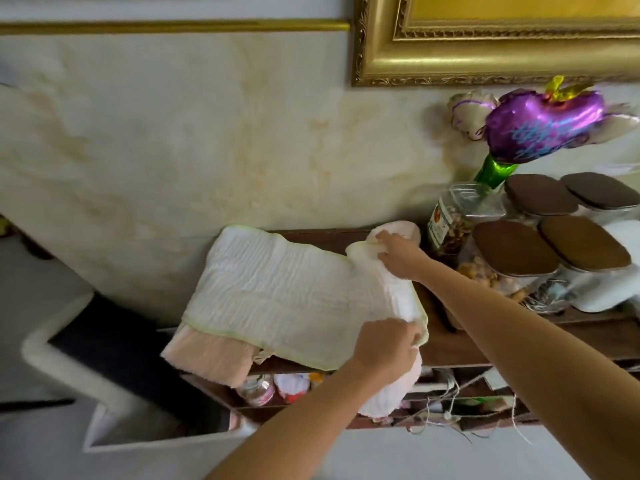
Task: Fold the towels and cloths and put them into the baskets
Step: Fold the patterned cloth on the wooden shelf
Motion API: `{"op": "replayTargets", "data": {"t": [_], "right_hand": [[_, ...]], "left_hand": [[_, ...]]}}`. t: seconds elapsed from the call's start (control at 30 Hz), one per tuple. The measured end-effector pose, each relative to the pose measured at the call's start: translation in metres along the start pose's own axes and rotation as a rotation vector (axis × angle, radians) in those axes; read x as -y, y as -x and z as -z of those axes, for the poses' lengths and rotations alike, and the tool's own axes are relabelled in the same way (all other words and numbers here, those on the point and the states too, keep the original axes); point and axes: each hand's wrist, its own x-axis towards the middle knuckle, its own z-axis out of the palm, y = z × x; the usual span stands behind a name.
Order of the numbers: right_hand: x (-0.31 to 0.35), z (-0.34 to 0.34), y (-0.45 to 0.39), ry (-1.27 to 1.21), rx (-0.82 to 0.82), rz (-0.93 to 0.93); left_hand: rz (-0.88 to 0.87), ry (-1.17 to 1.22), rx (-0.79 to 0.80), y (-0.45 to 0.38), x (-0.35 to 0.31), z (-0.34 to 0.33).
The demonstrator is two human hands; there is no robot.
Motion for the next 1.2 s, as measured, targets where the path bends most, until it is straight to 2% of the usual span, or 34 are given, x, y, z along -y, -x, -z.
{"op": "replayTargets", "data": {"t": [0.1,0.2,0.33,0.4,0.47,0.53,0.63,0.73,0.8,0.87,0.97,1.03,1.1,1.2], "right_hand": [[-0.004,-0.009,-0.011,0.036,0.056,-0.03],[-0.004,-0.004,-0.014,0.014,0.001,-0.083],[-0.003,0.019,-0.01,-0.151,-0.171,-0.08],[-0.004,0.031,-0.002,-0.264,-0.216,-0.085],[-0.004,0.038,0.005,-0.42,-0.238,-0.098],[-0.002,0.042,0.013,-0.748,-0.238,-0.143],[0.007,0.052,0.023,-1.267,-0.276,-0.225],[0.016,0.072,0.032,-1.561,-0.399,-0.242],[0.015,0.087,0.037,-1.622,-0.54,-0.222],[0.016,0.102,0.05,-1.625,-0.685,-0.224],[0.013,0.123,0.072,-1.638,-0.855,-0.218],[0.009,0.124,0.078,-1.607,-0.938,-0.24],[0.014,0.118,0.081,-1.571,-0.949,-0.266],[0.027,0.096,0.078,-1.489,-0.812,-0.335]], "left_hand": [[0.21,0.291,-0.008,-0.006,0.012,0.01],[0.4,0.656,-0.002,-0.006,0.026,0.029],[0.617,0.791,-0.251,-0.01,0.044,0.051],[0.659,0.869,-0.279,-0.013,0.049,0.062],[0.644,0.909,-0.268,-0.014,0.052,0.075],[0.579,0.909,-0.291,-0.014,0.055,0.087],[0.543,0.898,-0.45,-0.021,0.053,0.104],[0.598,1.02,-0.541,-0.029,0.037,0.129],[0.56,1.168,-0.498,-0.034,0.022,0.145],[0.487,1.309,-0.389,-0.037,0.002,0.154],[0.387,1.371,-0.217,-0.042,-0.029,0.15],[0.303,1.46,-0.158,-0.045,-0.041,0.14],[0.298,1.399,-0.21,-0.043,-0.035,0.128],[0.441,1.175,-0.405,-0.031,-0.003,0.111]]}}
